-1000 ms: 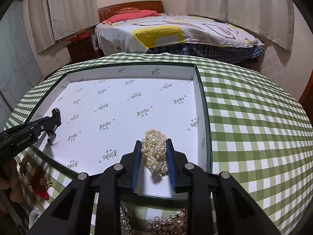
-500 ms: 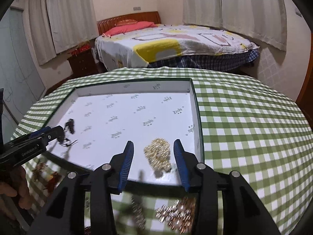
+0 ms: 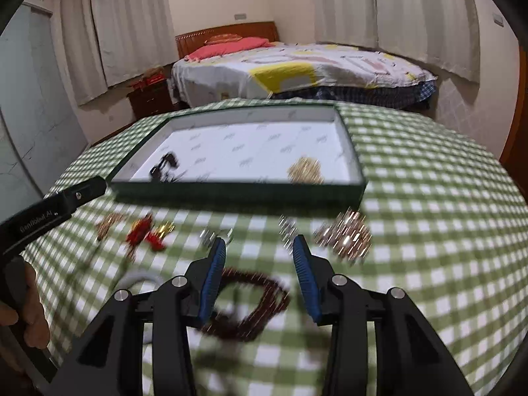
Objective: Organize jewelry
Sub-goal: 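Grasp the white jade bangle with the left gripper while the right grasps the red bead bracelet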
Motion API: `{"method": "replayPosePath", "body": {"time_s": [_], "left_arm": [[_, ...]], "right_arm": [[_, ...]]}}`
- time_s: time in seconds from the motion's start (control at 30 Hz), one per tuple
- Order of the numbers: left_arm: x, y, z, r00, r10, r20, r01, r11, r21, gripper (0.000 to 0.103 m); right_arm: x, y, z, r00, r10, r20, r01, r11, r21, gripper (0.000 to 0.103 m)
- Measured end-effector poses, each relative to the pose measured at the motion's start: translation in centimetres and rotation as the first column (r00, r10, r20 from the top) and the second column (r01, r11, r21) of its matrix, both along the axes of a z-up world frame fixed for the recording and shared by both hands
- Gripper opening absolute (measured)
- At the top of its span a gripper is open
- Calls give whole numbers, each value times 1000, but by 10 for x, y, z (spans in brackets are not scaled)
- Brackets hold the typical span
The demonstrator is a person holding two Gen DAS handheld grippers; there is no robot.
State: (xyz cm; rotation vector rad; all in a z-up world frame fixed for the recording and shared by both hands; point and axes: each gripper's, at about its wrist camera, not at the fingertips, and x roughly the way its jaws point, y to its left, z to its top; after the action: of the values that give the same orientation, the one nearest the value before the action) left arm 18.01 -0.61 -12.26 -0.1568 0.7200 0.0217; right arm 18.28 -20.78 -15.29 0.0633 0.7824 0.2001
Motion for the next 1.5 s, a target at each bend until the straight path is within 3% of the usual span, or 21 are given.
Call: {"method": "replayPosePath", "body": {"time_s": [0.13, 0.3, 0.5, 0.57, 0.67, 0.73, 0.77, 0.8, 0.83, 1.5], "left_arm": [[-19, 5, -9, 1000, 11, -23, -11, 1000, 12, 56], [-32, 13, -24, 997, 24, -74, -24, 1000, -1, 56], [-37, 9, -25, 997, 13, -71, -12, 1000, 3, 59], [-37, 6, -25, 998, 8, -68, -8, 1000, 3, 61], [-38, 2, -26, 997, -2, -75, 2, 1000, -1, 61], [-38, -3, -28, 997, -10, -78, 10, 1000, 3, 61], [-39, -5, -29, 997, -17, -80, 17, 1000, 3, 61], [-40, -8, -29, 996, -21, -82, 21, 1000, 4, 61], [-40, -9, -30, 996, -25, -83, 25, 1000, 3, 62], [-42, -52, -45, 987, -114, -114, 114, 993, -1, 69]], "right_arm": [[-7, 9, -9, 1000, 10, -7, -10, 1000, -13, 67], [-4, 15, -19, 999, 4, -44, -6, 998, -56, 74], [-4, 15, -26, 997, 8, -78, -13, 998, -67, 76], [-6, 12, -26, 997, 0, -74, -5, 998, -66, 71], [-9, 6, -26, 998, -7, -68, 2, 998, -70, 56], [-11, 0, -25, 998, -12, -66, 8, 998, -67, 40], [-13, -2, -25, 998, -11, -64, 7, 998, -64, 37], [-13, -4, -25, 998, -11, -62, 7, 998, -63, 28], [-15, -6, -26, 998, 1, -60, -4, 999, -52, 12], [-35, -33, -15, 999, -27, -29, 27, 1000, -10, 11]]}}
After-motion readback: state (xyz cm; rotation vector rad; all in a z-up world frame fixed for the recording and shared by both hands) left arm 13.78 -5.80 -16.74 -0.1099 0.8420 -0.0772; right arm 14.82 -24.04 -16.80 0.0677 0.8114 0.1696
